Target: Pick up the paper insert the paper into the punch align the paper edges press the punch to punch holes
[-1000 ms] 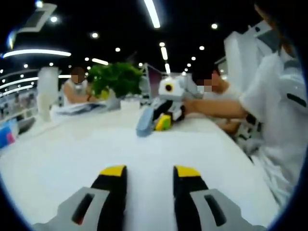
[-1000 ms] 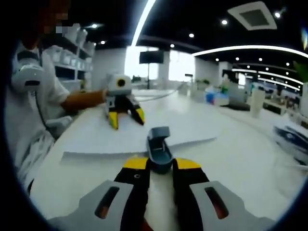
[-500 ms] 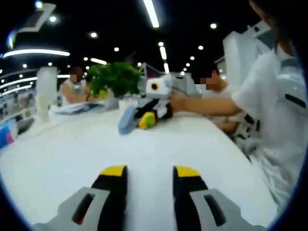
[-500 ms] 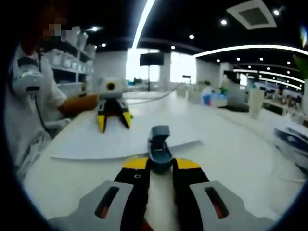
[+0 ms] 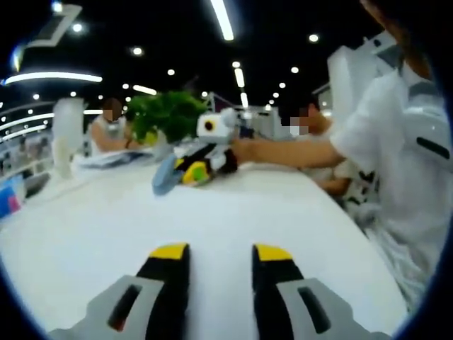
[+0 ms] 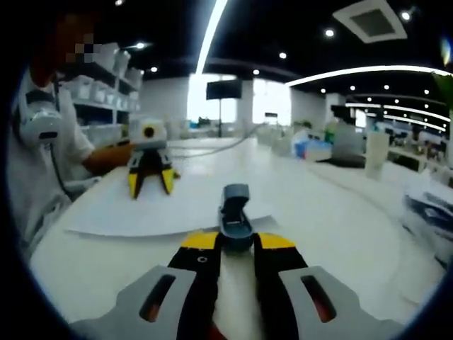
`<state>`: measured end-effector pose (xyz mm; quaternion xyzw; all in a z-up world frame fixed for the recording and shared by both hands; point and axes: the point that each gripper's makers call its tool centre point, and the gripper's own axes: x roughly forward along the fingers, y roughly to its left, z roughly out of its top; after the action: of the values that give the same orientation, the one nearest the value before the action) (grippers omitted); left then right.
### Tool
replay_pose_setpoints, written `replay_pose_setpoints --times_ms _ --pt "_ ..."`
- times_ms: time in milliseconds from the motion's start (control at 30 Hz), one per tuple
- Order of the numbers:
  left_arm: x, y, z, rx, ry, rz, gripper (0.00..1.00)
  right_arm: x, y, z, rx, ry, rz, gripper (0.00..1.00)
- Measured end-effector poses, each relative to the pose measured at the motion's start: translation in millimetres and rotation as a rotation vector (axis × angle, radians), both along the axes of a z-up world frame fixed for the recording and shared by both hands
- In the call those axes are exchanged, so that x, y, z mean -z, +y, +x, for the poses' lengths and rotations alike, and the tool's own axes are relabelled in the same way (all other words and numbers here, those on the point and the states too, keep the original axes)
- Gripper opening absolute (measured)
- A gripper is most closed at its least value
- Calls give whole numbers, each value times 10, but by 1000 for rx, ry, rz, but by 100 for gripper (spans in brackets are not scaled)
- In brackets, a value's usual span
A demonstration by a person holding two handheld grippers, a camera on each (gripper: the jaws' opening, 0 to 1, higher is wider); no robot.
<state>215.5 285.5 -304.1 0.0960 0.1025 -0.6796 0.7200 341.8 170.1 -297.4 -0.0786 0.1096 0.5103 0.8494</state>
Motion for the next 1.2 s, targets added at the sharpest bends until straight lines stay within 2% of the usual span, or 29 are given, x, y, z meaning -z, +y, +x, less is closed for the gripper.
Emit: replay_pose_setpoints --times_ms 167,333,367,800,1100,1200 --pt "-2 -1 10 -2 0 0 36 6 -4 76 -7 1 -1 22" --pt "-6 102 196 -2 3 -1 36 2 -21 163 -8 2 1 22" --pt "-8 155 299 -2 4 -1 36 -1 -22 184 -10 1 3 22" --pt "-1 240 424 -6 3 -2 36 -4 5 228 -23 -7 -1 22" --pt "-1 255 468 -16 1 -1 39 63 -20 257 23 17 -38 25" --pt "-1 295 535 -16 1 -1 39 67 -56 255 36 19 -39 24"
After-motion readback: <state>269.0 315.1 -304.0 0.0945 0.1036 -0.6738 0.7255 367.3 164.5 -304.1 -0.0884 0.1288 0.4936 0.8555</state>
